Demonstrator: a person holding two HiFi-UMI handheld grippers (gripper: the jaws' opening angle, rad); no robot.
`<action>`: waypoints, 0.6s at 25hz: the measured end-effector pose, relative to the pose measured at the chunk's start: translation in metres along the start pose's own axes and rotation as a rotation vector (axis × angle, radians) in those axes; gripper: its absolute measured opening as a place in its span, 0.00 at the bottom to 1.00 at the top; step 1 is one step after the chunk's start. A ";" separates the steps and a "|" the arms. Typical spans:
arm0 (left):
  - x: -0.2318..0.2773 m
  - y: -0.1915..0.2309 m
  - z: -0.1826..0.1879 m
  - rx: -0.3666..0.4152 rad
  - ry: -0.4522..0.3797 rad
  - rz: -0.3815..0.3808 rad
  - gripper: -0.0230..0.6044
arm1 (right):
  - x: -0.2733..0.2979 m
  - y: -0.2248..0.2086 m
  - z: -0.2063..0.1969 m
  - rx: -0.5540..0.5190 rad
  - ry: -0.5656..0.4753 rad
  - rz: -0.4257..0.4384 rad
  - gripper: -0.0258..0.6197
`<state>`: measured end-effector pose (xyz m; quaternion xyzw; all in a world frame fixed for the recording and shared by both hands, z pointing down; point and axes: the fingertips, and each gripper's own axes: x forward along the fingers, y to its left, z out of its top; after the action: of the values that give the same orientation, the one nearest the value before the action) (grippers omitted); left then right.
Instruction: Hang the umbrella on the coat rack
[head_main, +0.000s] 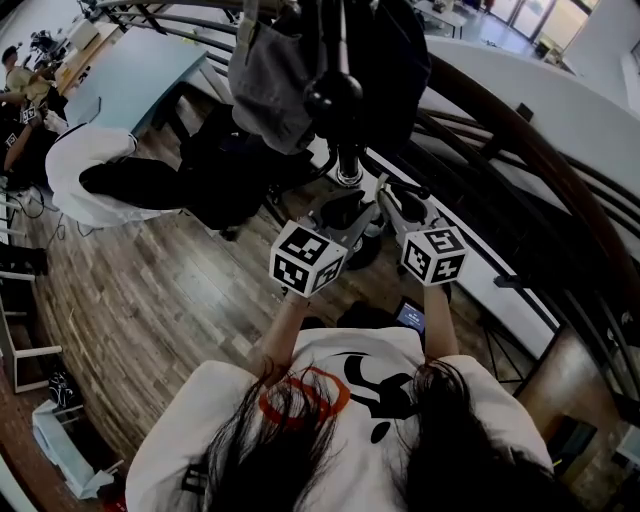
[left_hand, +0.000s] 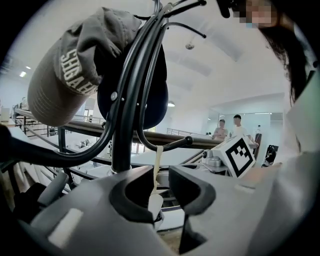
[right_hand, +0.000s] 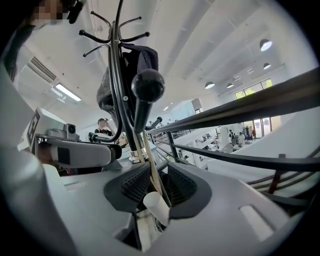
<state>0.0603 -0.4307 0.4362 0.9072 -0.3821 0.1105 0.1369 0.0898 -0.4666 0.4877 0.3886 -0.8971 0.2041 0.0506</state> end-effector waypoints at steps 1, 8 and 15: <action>-0.004 0.000 0.001 0.001 -0.004 0.000 0.16 | -0.002 0.003 0.000 0.002 -0.005 -0.005 0.21; -0.034 -0.007 0.002 0.008 -0.040 -0.006 0.16 | -0.033 0.025 0.001 0.028 -0.071 -0.032 0.21; -0.063 -0.019 0.004 0.028 -0.072 -0.046 0.16 | -0.053 0.066 0.005 0.013 -0.119 -0.034 0.21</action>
<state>0.0317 -0.3775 0.4096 0.9210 -0.3641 0.0801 0.1127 0.0793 -0.3926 0.4482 0.4154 -0.8905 0.1857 -0.0018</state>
